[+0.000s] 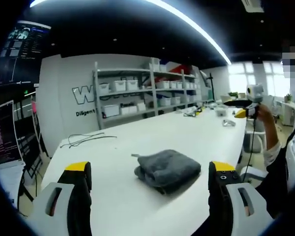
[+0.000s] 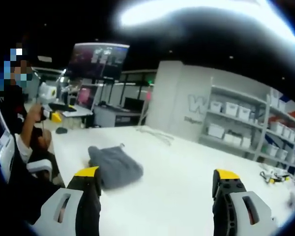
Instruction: Open the folded towel by lifting each exposed corner and separating the folded layers until the towel lies flat within the target outline without major curled edges
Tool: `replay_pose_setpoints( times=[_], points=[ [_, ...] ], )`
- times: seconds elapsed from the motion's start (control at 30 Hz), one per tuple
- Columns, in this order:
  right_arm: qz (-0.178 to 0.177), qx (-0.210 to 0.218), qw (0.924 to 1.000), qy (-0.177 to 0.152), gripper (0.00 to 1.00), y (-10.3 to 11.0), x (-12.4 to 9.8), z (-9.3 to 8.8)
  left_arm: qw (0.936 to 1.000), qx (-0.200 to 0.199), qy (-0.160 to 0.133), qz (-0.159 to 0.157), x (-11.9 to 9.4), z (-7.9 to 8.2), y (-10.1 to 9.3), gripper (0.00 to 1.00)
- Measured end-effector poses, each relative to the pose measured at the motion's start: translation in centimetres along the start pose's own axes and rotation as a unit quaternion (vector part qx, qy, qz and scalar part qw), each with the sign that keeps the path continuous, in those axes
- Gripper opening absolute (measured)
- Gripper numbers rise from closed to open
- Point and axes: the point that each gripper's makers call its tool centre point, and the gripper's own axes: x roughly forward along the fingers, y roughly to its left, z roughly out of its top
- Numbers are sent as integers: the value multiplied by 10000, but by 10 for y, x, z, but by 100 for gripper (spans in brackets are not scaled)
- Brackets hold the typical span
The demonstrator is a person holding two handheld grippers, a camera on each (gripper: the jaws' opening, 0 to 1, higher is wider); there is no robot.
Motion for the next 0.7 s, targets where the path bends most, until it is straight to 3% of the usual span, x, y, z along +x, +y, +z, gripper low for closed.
replay_pose_setpoints(
  times=[0.7],
  points=[
    [110, -99, 9999, -31, 94, 19, -2, 5, 9996, 79, -79, 246, -25, 2, 7, 98]
  ],
)
